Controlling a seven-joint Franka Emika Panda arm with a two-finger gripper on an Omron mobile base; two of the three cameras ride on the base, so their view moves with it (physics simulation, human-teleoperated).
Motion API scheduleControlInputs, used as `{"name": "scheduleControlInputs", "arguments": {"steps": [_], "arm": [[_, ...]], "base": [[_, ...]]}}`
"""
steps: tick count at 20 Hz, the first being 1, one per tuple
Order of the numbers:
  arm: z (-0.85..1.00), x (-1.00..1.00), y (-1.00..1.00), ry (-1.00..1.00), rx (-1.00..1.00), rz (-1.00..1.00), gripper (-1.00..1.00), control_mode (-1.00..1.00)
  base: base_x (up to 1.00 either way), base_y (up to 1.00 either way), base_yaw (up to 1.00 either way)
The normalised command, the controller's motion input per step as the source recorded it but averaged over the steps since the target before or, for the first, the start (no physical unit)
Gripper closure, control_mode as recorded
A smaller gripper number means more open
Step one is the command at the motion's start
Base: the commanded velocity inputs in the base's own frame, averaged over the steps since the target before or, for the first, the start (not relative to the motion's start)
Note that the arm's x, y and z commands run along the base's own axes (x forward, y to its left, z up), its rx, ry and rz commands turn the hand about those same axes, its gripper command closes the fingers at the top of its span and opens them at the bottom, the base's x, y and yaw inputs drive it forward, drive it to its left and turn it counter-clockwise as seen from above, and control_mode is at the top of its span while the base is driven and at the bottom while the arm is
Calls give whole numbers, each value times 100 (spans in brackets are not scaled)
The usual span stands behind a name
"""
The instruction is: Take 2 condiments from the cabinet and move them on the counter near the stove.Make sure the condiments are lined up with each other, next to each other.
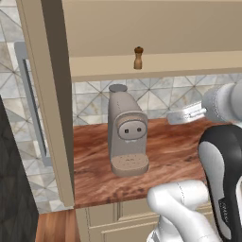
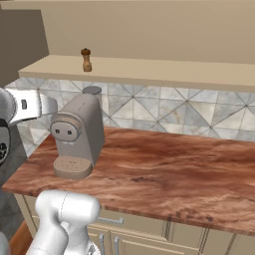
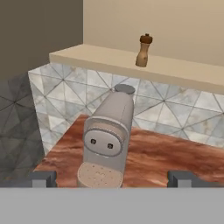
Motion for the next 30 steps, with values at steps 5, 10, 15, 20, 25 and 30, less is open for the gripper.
{"name": "scheduleControlInputs", "arguments": {"steps": [5,10,15,20,25,30], "arm": [[14,0,-1,-1,5,4,-100,-100],[41,14,-4,-6,4,0,-100,-100],[26,45,-5,-1,6,0,-100,-100],[1,70,-12,0,10,0,-100,-100],[0,69,-10,0,11,0,-100,-100],[0,68,-2,0,7,0,-100,-100]], "base": [[0,0,0],[0,0,0],[0,0,0],[0,0,0],[0,0,0],[0,0,0]]}}
